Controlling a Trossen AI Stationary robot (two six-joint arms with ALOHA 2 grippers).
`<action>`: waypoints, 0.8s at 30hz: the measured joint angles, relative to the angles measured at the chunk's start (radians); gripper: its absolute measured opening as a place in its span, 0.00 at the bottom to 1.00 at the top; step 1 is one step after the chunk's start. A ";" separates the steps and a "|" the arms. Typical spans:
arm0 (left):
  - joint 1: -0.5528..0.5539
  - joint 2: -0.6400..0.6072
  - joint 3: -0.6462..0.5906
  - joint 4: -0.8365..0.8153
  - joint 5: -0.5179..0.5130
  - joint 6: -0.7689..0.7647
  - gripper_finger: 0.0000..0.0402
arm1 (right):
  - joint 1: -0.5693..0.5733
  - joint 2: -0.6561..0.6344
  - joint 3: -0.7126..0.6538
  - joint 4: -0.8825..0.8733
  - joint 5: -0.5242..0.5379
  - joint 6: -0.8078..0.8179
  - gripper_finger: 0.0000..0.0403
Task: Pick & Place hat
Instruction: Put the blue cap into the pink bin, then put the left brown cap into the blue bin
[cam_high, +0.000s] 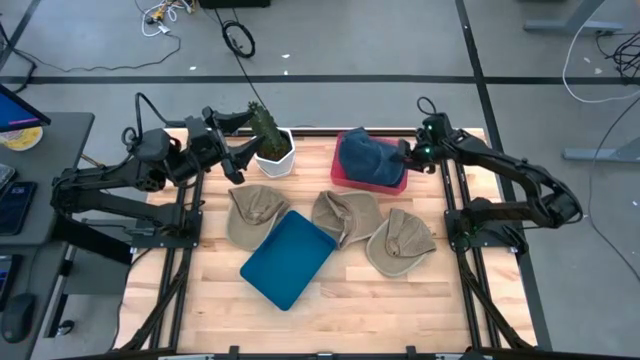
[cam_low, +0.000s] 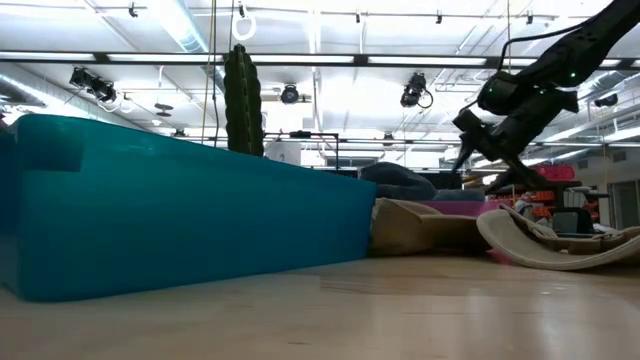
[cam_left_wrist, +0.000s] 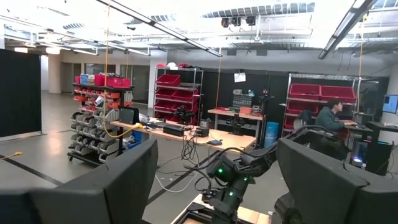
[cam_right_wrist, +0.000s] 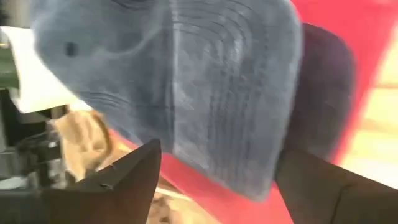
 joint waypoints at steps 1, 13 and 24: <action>0.000 0.000 0.000 0.000 0.000 0.000 0.82 | 0.000 -0.012 0.000 -0.009 0.013 -0.002 0.71; 0.000 0.000 0.000 0.000 0.000 0.001 0.82 | 0.000 -0.133 0.133 -0.180 0.135 -0.049 0.57; 0.000 0.000 0.001 -0.052 -0.001 0.002 0.82 | 0.070 -0.187 0.321 -0.444 0.144 -0.194 0.37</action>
